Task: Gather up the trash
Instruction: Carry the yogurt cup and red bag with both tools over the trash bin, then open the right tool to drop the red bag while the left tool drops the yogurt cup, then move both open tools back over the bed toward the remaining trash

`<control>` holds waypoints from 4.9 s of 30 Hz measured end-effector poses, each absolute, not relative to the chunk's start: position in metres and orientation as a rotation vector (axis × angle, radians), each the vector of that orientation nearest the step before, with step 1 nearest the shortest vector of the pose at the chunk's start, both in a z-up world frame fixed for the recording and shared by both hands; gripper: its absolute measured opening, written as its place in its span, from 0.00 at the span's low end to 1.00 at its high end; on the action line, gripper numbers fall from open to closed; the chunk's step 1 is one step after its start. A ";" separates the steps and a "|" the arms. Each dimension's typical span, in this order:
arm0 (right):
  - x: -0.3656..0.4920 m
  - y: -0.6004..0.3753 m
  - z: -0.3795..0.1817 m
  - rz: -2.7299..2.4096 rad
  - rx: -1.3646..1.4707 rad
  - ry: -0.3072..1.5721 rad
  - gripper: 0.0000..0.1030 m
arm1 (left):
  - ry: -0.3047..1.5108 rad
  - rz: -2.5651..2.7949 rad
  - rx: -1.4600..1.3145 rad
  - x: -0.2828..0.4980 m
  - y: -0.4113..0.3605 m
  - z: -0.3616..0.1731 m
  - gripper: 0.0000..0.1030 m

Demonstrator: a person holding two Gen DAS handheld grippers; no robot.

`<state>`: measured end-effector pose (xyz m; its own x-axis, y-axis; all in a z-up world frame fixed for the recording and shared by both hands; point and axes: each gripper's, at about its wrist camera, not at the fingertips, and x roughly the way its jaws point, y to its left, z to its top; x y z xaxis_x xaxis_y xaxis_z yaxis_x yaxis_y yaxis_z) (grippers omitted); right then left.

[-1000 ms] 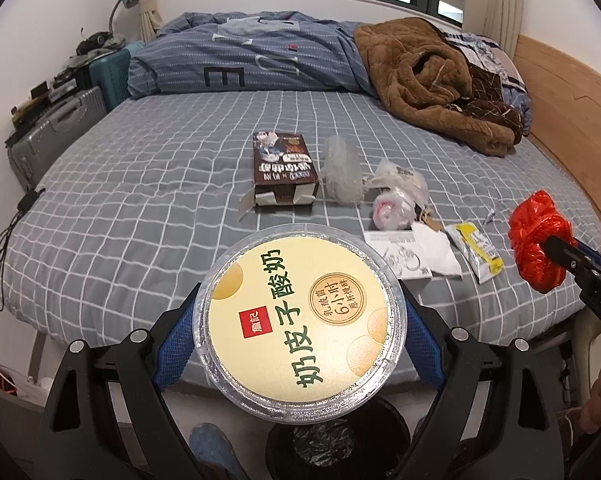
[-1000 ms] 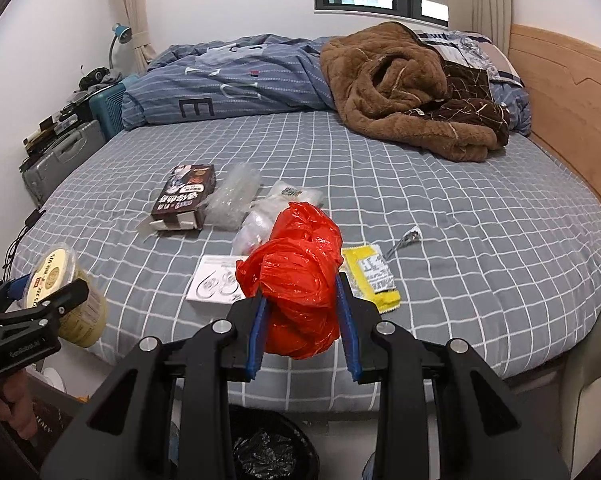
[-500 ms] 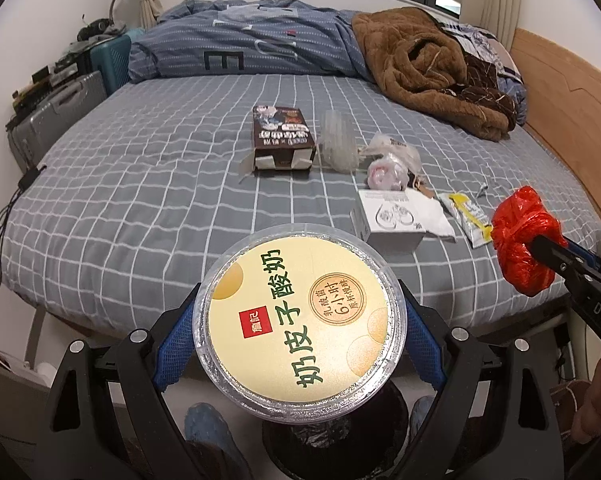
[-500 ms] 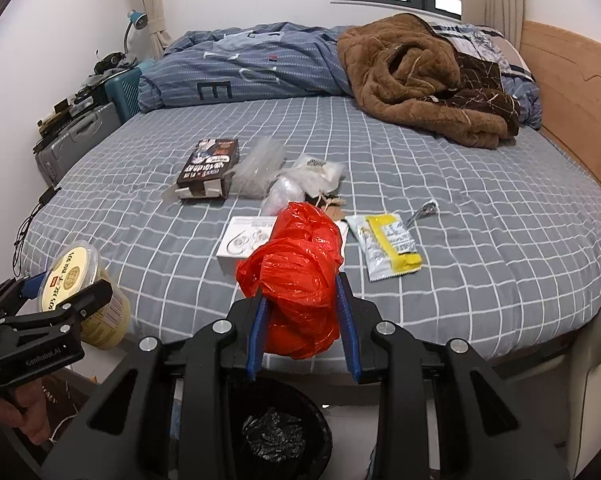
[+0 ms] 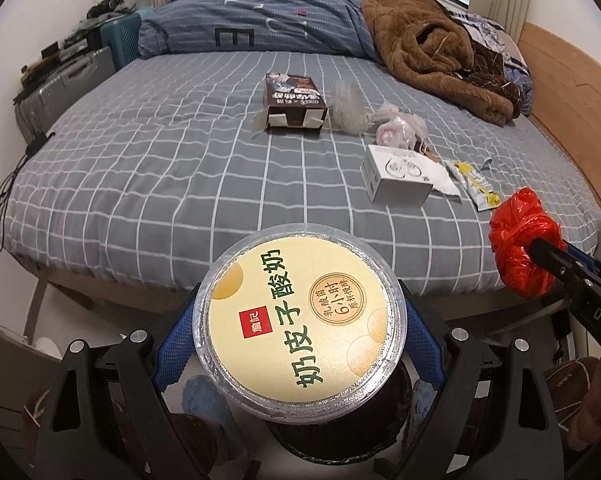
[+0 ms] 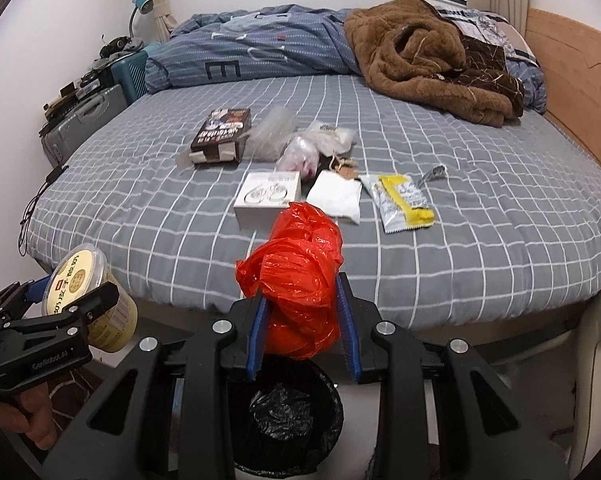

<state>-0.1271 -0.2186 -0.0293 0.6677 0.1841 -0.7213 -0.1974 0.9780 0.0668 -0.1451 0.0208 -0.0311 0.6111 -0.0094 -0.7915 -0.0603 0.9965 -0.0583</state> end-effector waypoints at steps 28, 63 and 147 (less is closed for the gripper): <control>-0.145 -0.187 -0.163 0.255 -0.038 1.084 0.29 | 1.102 0.060 -0.078 -0.166 0.032 -0.146 0.84; -0.137 -0.189 -0.217 0.225 -0.068 1.134 0.81 | 1.180 0.044 -0.066 -0.138 0.020 -0.202 0.84; -0.114 -0.280 -0.085 0.038 -0.016 0.839 0.93 | 0.949 -0.065 -0.004 -0.127 -0.044 -0.077 0.94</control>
